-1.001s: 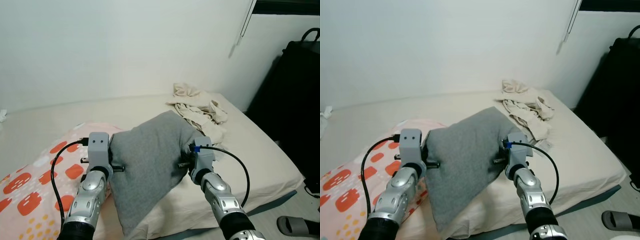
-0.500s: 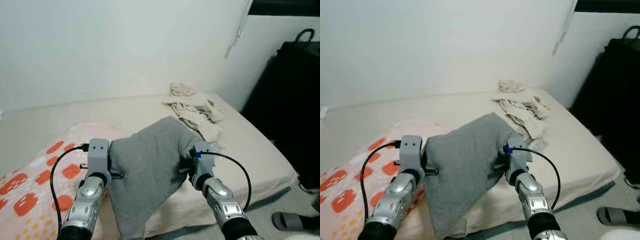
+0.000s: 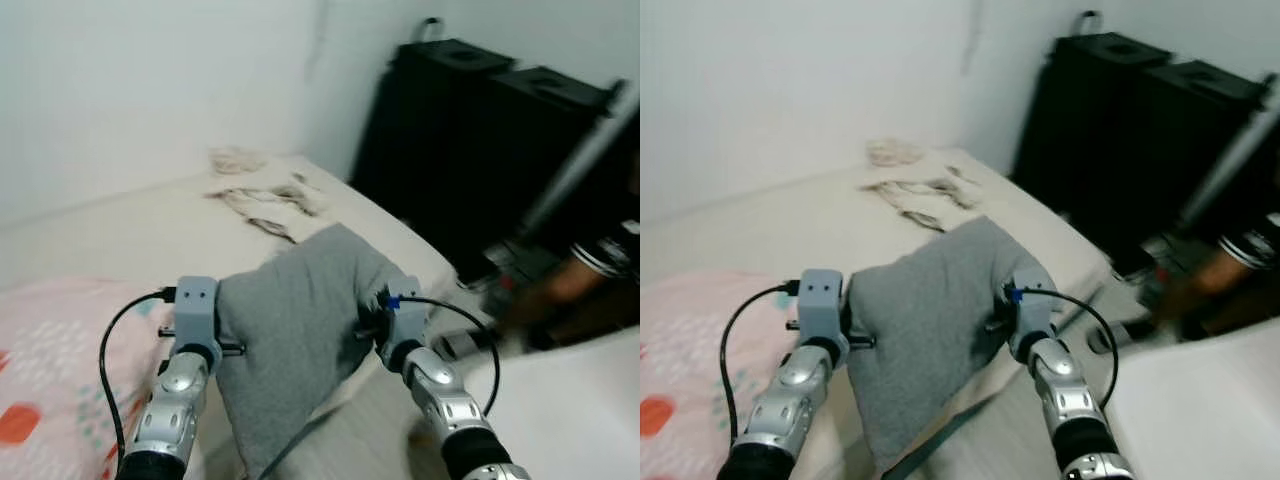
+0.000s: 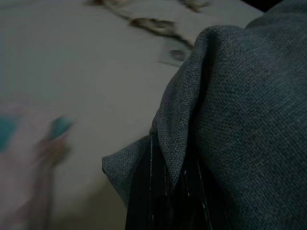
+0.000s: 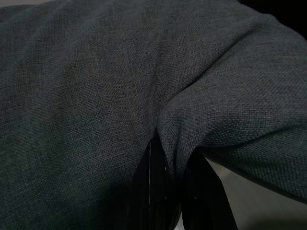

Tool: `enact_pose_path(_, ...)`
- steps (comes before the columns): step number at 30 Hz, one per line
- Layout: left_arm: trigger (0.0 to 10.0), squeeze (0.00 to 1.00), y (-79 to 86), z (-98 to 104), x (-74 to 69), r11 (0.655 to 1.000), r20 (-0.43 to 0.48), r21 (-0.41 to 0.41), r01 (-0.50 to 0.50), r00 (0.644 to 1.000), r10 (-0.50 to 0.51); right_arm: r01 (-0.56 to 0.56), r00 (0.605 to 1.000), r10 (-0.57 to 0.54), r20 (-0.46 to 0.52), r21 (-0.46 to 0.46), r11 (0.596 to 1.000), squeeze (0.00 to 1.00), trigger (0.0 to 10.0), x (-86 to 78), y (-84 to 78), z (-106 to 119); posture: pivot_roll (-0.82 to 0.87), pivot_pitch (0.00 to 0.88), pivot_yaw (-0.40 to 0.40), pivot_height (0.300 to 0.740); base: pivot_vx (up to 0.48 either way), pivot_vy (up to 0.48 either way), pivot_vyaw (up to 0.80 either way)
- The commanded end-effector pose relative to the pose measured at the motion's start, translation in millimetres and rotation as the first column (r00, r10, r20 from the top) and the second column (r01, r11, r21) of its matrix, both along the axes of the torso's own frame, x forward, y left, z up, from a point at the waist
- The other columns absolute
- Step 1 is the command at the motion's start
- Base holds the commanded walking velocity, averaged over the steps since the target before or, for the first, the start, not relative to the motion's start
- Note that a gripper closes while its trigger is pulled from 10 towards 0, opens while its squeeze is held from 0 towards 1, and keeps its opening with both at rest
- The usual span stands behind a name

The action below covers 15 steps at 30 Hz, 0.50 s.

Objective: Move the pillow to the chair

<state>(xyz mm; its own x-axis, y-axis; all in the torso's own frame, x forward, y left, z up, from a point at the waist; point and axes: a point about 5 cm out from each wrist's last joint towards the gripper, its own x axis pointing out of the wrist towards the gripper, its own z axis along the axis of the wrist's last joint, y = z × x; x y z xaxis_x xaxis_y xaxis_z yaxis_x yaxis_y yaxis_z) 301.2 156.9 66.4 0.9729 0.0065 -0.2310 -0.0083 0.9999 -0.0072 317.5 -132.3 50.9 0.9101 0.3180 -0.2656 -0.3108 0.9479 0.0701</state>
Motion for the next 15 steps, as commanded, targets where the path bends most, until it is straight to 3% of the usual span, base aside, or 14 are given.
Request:
enact_pose_path(1,10.0,0.00,-14.4,9.7,3.3,0.999,0.051,-0.009,0.049,0.998,-0.048,-0.033,0.999,0.033,0.025,0.006,0.999,0.00,10.0,3.7,9.0,6.7,-0.04,0.028,-0.107,0.740,0.000,0.000,-0.80)
enact_pose_path(15,10.0,0.00,-15.8,9.2,2.3,0.999,0.047,-0.005,0.050,0.998,-0.050,0.007,0.999,-0.007,0.032,-0.003,1.000,0.00,10.0,5.9,6.2,8.9,-0.03,0.042,-0.105,0.740,0.000,0.000,-0.80)
